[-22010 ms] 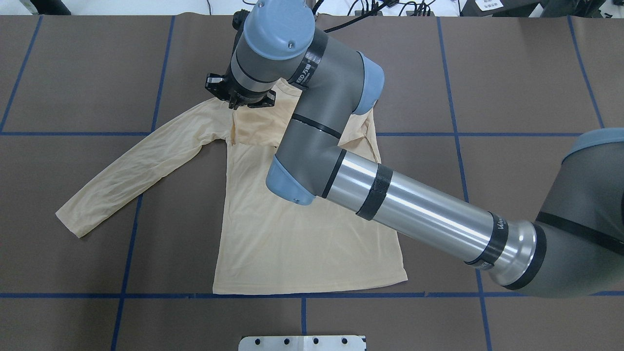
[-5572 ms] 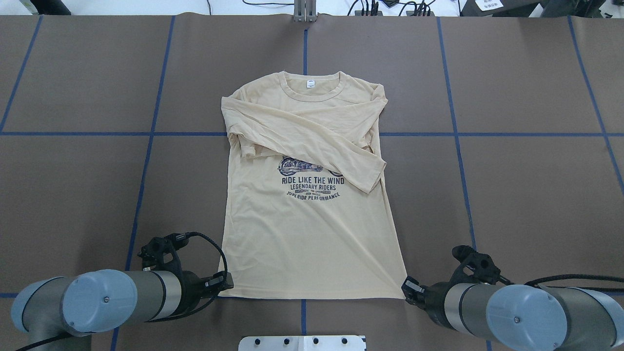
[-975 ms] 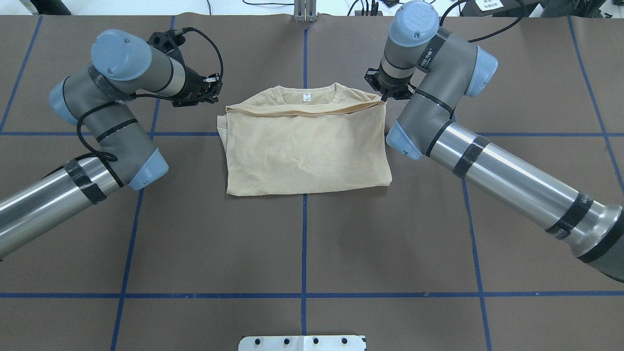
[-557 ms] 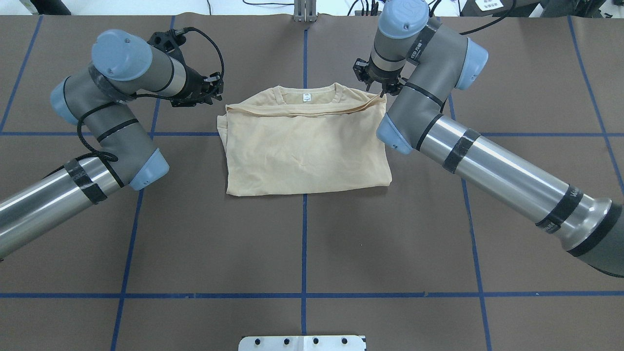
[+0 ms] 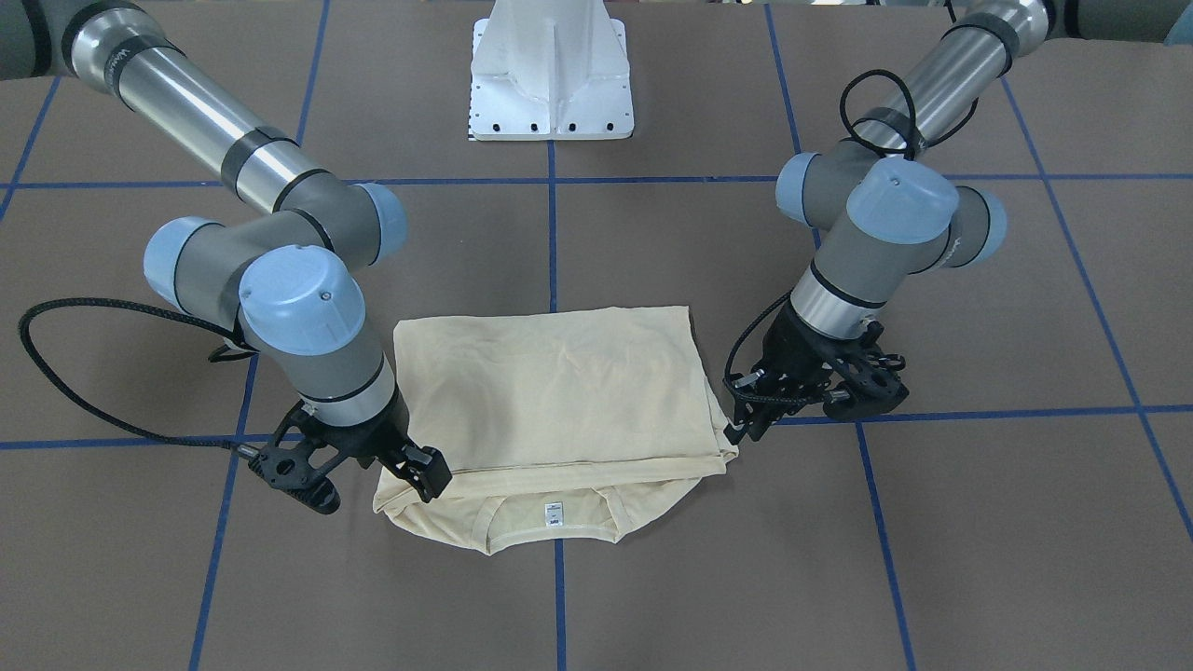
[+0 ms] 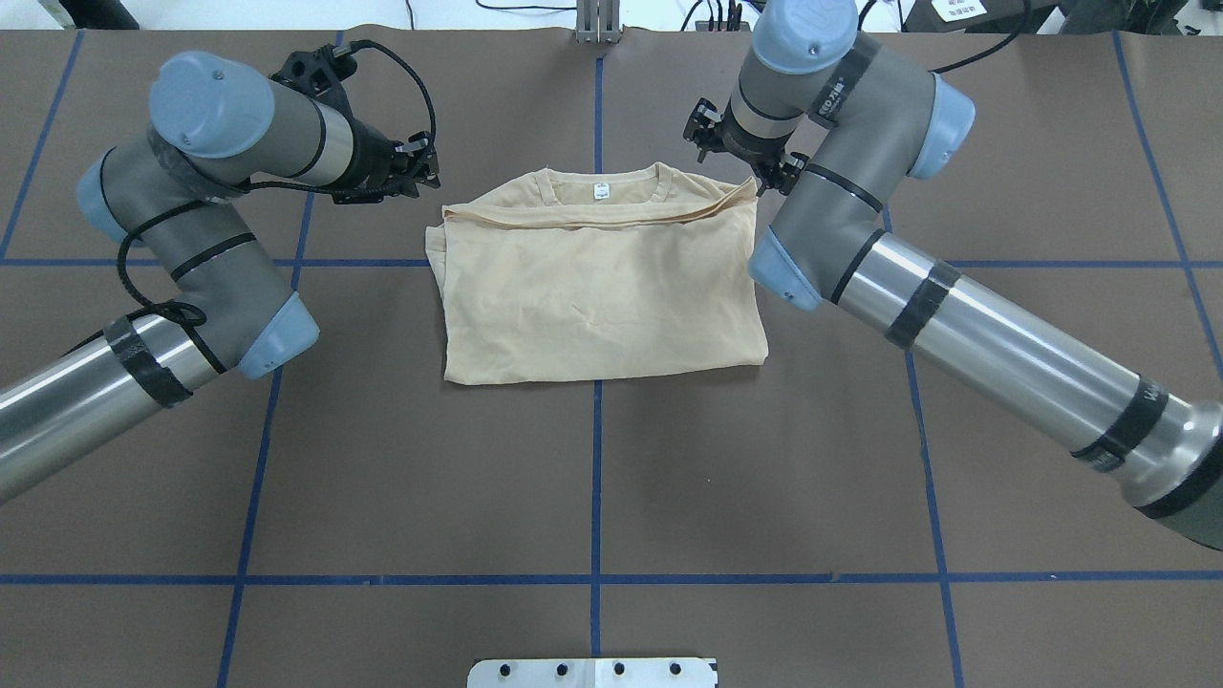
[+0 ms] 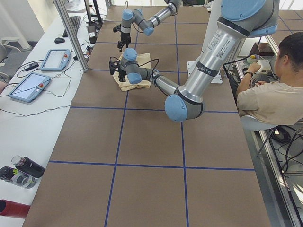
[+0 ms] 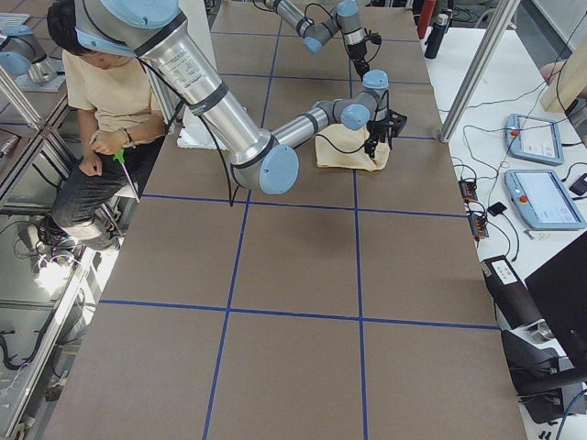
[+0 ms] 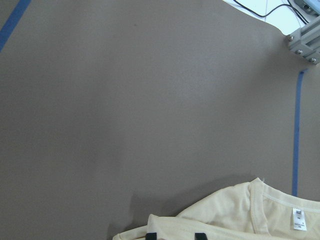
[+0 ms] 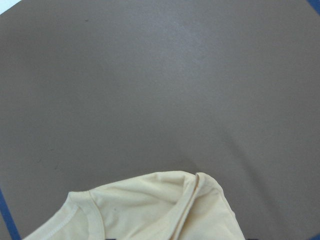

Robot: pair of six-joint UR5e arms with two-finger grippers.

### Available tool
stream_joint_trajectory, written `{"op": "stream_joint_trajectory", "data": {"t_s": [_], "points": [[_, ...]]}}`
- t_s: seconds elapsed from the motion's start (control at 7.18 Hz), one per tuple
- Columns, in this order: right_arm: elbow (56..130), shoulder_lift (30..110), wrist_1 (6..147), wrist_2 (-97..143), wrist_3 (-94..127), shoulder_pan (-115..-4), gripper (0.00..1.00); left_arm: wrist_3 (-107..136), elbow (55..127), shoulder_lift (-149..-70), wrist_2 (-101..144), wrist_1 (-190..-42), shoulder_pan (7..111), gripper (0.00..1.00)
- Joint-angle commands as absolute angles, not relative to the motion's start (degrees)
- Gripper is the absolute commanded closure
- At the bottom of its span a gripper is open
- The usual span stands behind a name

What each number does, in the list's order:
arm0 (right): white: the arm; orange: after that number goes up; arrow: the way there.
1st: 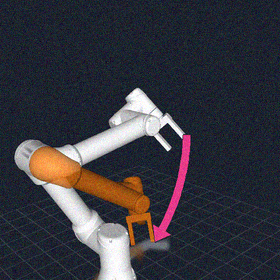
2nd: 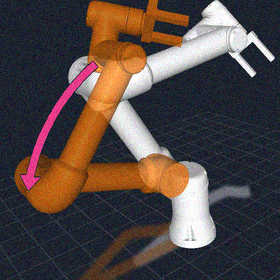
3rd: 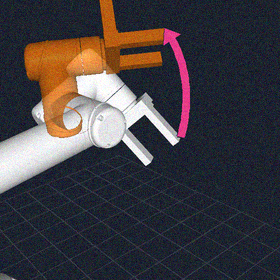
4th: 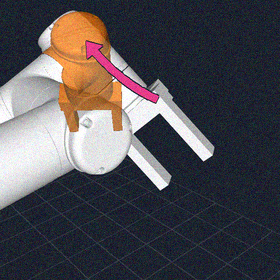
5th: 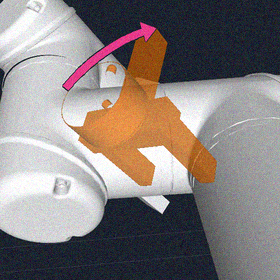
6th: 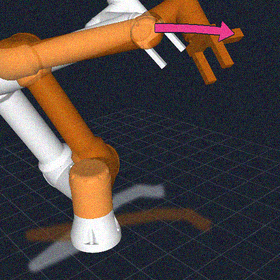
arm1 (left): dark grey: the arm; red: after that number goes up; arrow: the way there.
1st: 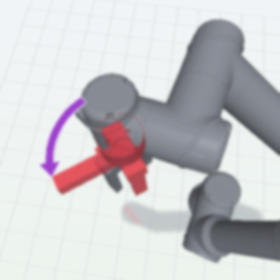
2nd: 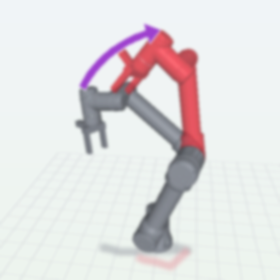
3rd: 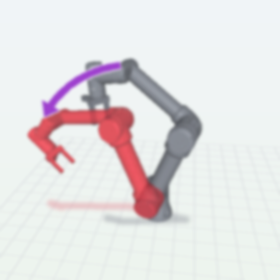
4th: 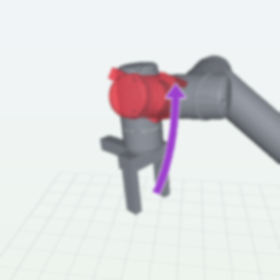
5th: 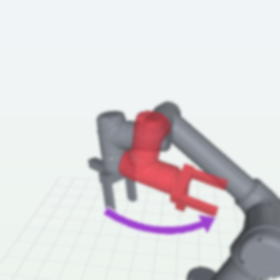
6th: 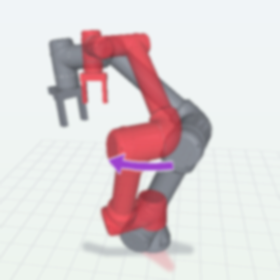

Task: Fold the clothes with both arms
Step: 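Release the hem and draw both grippers back from the folded shirt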

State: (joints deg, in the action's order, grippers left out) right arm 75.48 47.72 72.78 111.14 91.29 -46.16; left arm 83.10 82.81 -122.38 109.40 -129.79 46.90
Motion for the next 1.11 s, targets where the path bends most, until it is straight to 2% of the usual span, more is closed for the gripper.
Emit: {"op": "stream_joint_trajectory", "data": {"t_s": [0.0, 0.14, 0.28, 0.56, 0.98], "points": [[96.15, 63.47, 72.69, 110.66, 100.76, -41.34, 0.1, 83.14, 86.83, -119.97, 109.25, -129.55, 46.93, 0.62], [101.46, 67.37, 72.6, 109.96, 107.25, -40.26, 0.11, 83.06, 86.92, -119.97, 109.16, -129.55, 46.85, 0.62], [102.38, 68.37, 72.6, 109.08, 111.75, -38.69, 0.11, 83.06, 87.01, -119.97, 109.07, -129.55, 46.85, 0.62], [101.78, 69.79, 67.27, 101.54, 123.34, -32.72, 0.2, 83.06, 87.1, -119.97, 108.98, -129.29, 46.85, 0.62], [99.33, 69.26, 66.8, 98.53, 125.59, -31.03, 0.23, 82.97, 87.19, -119.97, 108.72, -129.2, 46.76, 0.62]]}}
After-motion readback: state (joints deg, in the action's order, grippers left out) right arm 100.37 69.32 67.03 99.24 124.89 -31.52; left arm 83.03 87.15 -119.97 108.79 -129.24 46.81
